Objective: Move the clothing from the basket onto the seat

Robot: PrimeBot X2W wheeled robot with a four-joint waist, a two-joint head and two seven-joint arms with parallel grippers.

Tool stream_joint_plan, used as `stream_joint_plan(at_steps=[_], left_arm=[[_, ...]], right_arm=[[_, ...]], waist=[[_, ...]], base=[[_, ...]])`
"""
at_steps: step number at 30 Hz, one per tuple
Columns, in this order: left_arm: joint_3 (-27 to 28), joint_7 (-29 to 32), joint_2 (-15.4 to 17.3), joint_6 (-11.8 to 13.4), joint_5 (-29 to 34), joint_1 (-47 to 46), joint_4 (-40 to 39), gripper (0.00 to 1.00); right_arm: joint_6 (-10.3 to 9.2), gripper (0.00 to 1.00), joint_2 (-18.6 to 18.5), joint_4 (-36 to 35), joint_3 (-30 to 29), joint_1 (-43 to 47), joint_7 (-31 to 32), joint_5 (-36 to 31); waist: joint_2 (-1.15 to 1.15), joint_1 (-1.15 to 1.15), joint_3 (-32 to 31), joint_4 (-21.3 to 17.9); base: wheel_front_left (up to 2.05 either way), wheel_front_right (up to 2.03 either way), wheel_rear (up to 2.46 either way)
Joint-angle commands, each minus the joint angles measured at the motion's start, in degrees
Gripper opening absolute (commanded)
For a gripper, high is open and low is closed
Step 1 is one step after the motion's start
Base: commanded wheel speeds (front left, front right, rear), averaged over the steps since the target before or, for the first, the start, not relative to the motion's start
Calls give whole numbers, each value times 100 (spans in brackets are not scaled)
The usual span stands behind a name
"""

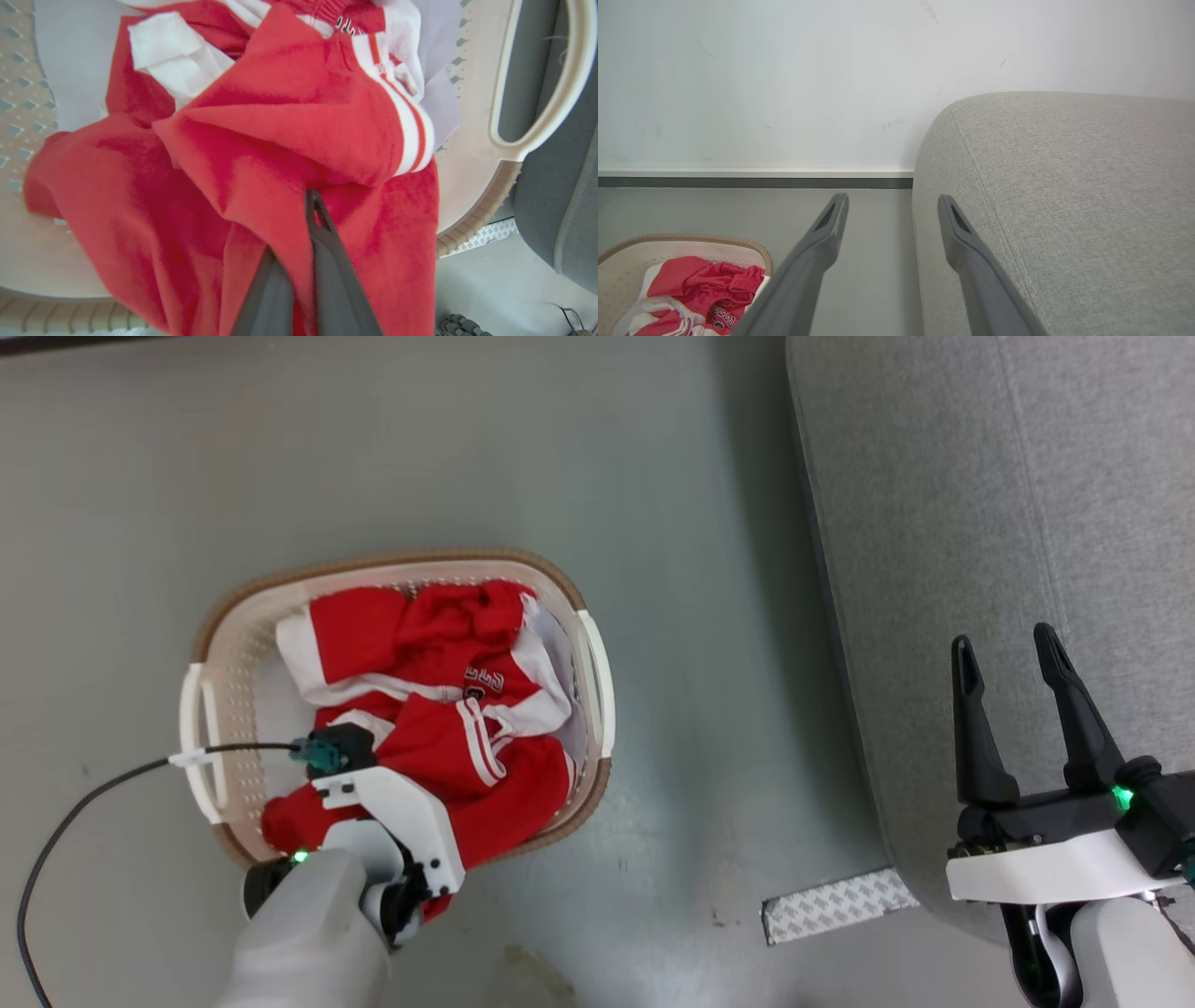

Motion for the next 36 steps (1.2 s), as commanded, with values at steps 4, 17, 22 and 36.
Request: stream_joint_plan(at_steps=[4, 17, 22, 36], left_arm=[[133, -363, -26, -297, -215, 240, -8, 0], [25, -1222, -57, -789, -459, 902, -557, 0], [-11, -1619, -63, -804, -460, 1152, -1143, 0], [-59, -1960, 372, -419, -282, 2331, -3589, 0]], right_arm=[[-12, 100, 19, 124, -134, 210, -20, 10], [-12, 100, 38, 361, -159, 945, -20, -43], [-12, 100, 11, 372, -203, 1283, -20, -80], [-12, 100, -195, 184, -167, 1959, -20, -229]], waist=[[0, -1, -584, 192], [0, -1, -2263, 663], [0, -1, -2714, 809], [0, -1, -3672, 1078]], base=[[0, 0, 0], [0, 0, 0], [0, 0, 0], [0, 0, 0]])
